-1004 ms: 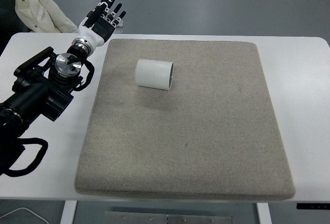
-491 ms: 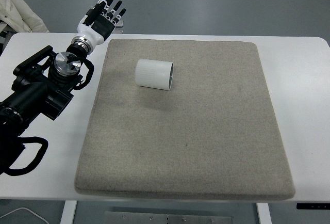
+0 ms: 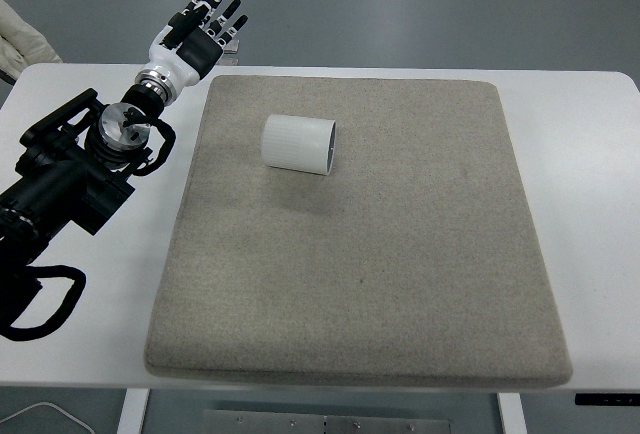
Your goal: Flip white cup upright
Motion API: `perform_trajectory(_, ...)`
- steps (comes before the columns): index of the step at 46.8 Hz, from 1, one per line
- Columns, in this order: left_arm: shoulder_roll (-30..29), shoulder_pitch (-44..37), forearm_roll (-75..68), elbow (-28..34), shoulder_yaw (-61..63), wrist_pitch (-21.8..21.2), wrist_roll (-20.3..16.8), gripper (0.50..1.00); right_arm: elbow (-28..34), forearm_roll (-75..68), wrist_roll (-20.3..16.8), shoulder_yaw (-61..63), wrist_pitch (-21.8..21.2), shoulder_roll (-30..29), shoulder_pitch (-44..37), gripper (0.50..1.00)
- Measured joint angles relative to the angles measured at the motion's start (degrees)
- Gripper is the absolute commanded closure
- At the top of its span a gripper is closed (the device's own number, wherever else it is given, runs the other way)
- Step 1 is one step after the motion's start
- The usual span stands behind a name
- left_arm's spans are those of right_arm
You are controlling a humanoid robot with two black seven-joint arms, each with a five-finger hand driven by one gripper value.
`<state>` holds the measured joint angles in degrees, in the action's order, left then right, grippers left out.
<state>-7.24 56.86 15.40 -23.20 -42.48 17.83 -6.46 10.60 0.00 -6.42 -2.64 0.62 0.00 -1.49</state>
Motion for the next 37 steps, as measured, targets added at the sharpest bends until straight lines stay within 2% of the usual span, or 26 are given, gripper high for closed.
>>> perform_trajectory(15,-1.53,3.06,-21.63,-3.97,0.0,0.86,-0.36,0.5,0.01,0.0,-0.01,0.0,0.0,0.0,0.01,0.57)
perform_trajectory(26,-2.74,5.71,-29.31,-8.0,2.38,2.67,0.37,0.5,0.02,0.0,0.0,0.0,0.0,0.0,0.01,0.57)
perform_trajectory(32,-6.09,7.81,-37.89,-11.42,5.6,3.81,0.38,0.5,0.01,0.0,0.0,0.0,0.0,0.0,0.01,0.57)
perform_trajectory(37,-8.33,9.02,-45.12,-14.38,6.2,6.36,0.37,0.5,0.02,0.0,0.01,0.0,0.0,0.0,-0.01,0.57)
